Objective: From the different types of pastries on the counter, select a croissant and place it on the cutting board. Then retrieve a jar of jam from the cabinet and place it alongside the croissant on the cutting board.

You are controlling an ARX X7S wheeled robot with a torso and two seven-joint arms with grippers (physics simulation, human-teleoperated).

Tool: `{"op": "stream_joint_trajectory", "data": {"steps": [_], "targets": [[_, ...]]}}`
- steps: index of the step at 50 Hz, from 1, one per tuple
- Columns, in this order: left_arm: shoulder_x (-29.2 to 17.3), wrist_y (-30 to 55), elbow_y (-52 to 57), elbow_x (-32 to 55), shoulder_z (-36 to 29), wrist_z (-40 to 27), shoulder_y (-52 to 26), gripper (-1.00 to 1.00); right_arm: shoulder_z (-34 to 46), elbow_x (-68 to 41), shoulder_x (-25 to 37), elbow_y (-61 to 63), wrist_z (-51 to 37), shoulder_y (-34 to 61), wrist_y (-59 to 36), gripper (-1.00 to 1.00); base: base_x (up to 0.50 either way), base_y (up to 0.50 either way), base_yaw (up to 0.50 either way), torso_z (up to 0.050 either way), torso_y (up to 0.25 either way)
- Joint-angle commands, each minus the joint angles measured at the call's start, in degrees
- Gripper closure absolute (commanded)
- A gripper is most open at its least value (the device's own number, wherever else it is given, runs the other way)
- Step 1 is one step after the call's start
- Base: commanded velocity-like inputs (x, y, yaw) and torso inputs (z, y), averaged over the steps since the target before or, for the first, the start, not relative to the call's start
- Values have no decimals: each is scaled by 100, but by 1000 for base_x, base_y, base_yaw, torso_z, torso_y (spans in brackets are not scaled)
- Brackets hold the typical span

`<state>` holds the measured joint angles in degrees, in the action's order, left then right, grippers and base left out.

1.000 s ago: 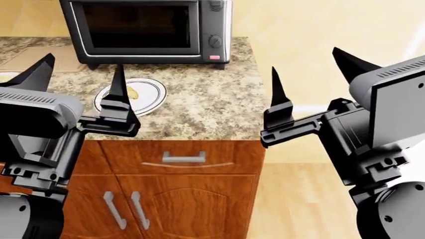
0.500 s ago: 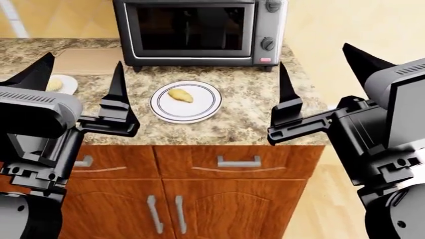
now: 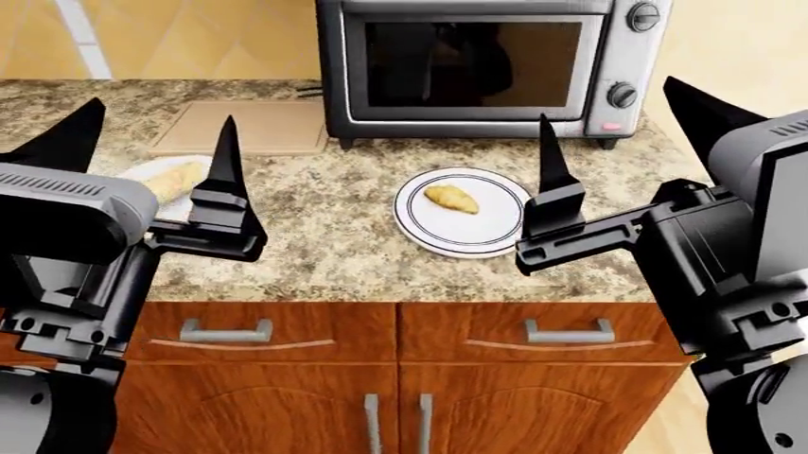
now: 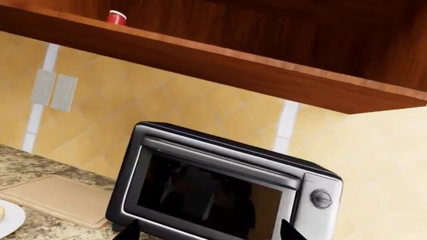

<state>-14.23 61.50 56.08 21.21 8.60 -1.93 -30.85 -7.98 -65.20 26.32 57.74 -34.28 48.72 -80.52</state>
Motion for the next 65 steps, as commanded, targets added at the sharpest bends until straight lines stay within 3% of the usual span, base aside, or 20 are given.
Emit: {"op": "stream_joint_trajectory", "data": {"steps": [1, 20, 28, 42, 52, 65], "targets": [[-42, 146, 61, 119, -21, -55, -87, -100, -94, -459, 102, -116, -355, 91, -126, -100, 46, 274, 0, 0, 0], [-137, 459, 84, 261, -276, -220, -294, -100, -820, -1873, 563, -552, -830, 101, 5, -100, 237, -158, 0, 0, 0], [-183, 590, 120, 365, -193, -263, -368, -100, -514, -3059, 835, -894, -1487, 406, 83, -100, 235, -53, 0, 0, 0], [-246, 657, 115, 479, -158, -347, -444, -100, -180, -4268, 1179, -1336, -1758, 591, 526, -100, 344, 1, 0, 0, 0], [-276, 653, 97, 550, -144, -410, -445, -100, 679, -5300, 1462, -1618, -1999, 887, 753, -100, 177, 0, 0, 0, 2], [-321, 517, 41, 589, -171, -470, -347, -100, 1333, -5063, 1041, -1955, -1857, 1008, 604, -100, 55, 0, 0, 0, 0]]}}
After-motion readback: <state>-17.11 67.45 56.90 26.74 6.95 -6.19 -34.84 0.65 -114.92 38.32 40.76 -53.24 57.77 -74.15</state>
